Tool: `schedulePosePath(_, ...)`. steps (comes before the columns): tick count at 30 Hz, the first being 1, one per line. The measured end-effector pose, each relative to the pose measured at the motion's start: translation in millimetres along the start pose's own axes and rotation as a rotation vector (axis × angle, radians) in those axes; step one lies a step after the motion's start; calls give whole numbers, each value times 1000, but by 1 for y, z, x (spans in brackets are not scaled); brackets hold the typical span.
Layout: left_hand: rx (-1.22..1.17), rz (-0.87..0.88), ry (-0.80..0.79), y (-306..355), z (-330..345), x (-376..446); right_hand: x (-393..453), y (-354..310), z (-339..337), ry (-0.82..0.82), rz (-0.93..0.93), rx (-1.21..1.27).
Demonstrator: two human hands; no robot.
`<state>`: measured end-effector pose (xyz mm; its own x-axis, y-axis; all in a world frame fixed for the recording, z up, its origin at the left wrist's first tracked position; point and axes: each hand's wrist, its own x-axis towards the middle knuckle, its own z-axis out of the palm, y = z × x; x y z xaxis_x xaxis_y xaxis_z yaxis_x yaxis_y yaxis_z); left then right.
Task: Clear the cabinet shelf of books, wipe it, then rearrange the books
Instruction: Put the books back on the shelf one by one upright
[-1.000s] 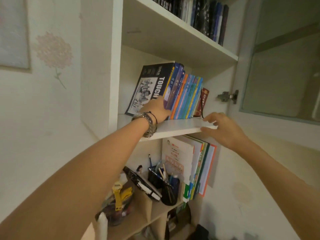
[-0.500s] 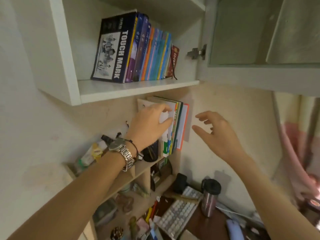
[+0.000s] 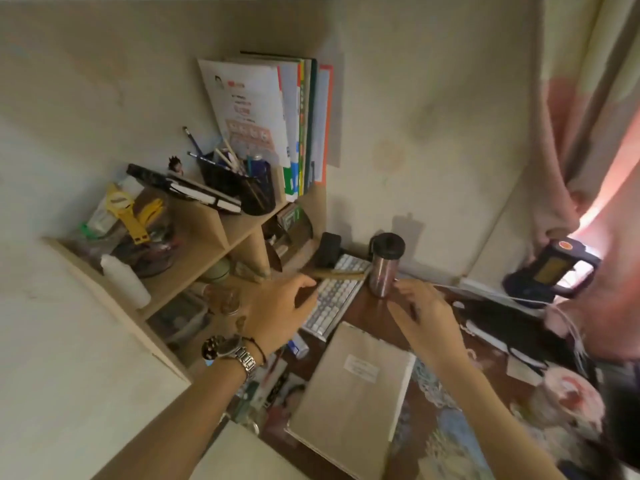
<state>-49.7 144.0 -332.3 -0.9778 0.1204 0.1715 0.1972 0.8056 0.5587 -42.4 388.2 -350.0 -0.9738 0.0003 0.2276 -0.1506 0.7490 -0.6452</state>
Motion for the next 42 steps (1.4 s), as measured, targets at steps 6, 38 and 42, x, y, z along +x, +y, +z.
schedulePosePath(6, 41, -104, -141, -31, 71, -30, -52, 52, 37, -105, 249, 25)
schedulePosePath(38, -39, -352, -478, -51, 224, -77, -117, 146, 128, -189, 813, 349)
schedulePosePath(42, -187, -488, -374, -50, 224, -74, -116, 147, 128, -182, 796, 334)
